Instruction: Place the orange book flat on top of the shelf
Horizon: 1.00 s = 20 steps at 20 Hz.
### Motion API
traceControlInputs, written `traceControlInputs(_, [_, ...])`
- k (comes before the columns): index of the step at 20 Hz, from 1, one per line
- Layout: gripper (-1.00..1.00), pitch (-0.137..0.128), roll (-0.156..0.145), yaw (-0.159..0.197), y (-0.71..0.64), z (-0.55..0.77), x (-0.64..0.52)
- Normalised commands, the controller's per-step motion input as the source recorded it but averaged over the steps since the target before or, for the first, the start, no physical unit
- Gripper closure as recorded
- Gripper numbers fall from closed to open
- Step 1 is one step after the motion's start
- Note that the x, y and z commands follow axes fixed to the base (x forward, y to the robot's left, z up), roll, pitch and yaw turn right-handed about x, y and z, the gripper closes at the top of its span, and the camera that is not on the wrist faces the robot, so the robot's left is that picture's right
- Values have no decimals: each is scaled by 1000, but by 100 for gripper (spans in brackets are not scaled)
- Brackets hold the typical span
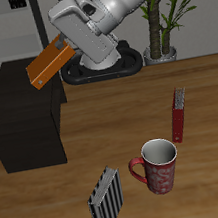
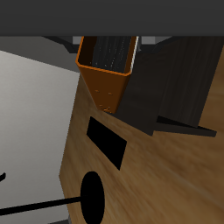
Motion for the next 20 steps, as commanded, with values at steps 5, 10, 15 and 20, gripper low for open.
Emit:
traceControlInputs(5, [100,19,-107,-14,-222,35,-133])
traceControlInputs(10, [100,53,-63,-28,-220,-34,81])
traceControlInputs(15, [100,44,-8,-14,-54,-33,182])
traceControlInputs(20, [100,30,7,-5,50,-120,131])
